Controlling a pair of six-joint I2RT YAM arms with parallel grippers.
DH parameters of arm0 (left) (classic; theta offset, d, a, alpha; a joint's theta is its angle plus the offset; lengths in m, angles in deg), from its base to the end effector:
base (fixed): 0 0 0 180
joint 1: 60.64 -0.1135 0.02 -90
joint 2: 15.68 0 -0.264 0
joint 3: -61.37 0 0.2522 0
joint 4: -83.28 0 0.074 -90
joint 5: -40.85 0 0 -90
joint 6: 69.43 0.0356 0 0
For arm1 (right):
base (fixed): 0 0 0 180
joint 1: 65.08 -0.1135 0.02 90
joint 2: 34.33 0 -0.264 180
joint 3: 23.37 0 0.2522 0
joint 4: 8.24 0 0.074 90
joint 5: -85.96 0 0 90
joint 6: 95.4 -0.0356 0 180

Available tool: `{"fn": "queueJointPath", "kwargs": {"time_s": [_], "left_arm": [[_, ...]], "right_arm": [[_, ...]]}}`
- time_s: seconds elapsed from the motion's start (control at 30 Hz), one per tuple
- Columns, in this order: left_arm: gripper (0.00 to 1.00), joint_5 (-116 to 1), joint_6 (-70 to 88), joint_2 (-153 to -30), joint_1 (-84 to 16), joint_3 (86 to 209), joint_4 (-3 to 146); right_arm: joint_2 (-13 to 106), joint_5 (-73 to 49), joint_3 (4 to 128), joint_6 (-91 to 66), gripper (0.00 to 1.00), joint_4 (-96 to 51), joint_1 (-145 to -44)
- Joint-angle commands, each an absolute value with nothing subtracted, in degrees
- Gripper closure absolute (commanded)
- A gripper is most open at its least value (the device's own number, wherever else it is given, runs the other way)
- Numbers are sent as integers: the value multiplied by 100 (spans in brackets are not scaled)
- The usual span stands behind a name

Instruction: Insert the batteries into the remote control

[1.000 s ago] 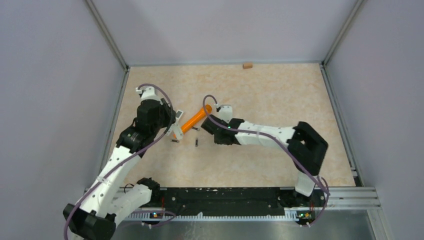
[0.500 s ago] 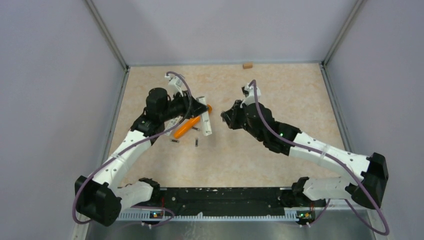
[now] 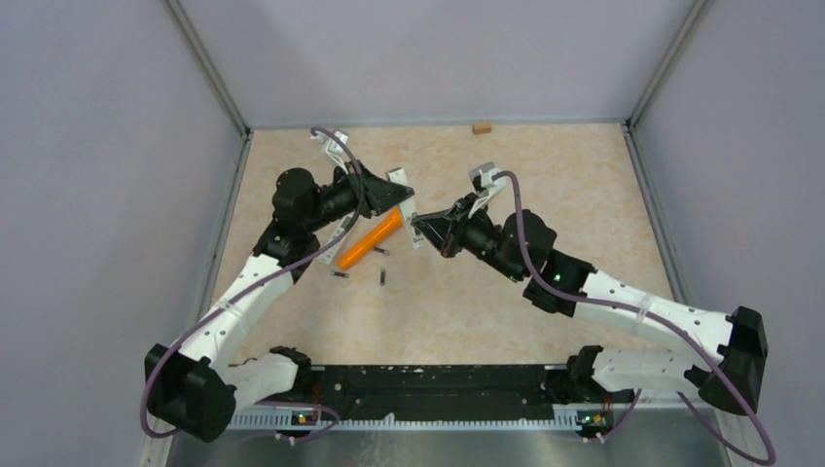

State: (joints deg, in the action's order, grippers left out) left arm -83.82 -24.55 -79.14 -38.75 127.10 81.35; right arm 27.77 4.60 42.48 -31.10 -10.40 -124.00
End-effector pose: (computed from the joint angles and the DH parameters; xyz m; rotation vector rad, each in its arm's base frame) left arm 0.2312 -0.1147 0.3603 0.1769 1.7362 -1.3580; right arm 0.1374 0.2176 0.3663 -0.3459 1.6041 1.0409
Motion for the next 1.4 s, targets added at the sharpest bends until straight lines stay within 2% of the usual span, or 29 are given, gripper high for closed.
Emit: {"fn": "queueJointPath", "kwargs": {"time_s": [0.0, 0.47, 0.87, 1.37], "left_arm": [[100, -8498, -3108, -7781, -3876, 12965, 8725], [100, -8662, -3768, -7773, -3891, 12984, 8925], [100, -8671, -3603, -7711, -3906, 12958, 8879], [100, -8692, -4208, -7705, -3911, 12955, 9072]], "right_arm": [[2908, 559, 4746, -2772, 100, -738, -12521], [3104, 1026, 4979, -2553, 100, -1018, -12734], [2934, 1455, 4914, -2743, 100, -1235, -12772], [3053, 853, 4942, -2465, 100, -1442, -12762]]}}
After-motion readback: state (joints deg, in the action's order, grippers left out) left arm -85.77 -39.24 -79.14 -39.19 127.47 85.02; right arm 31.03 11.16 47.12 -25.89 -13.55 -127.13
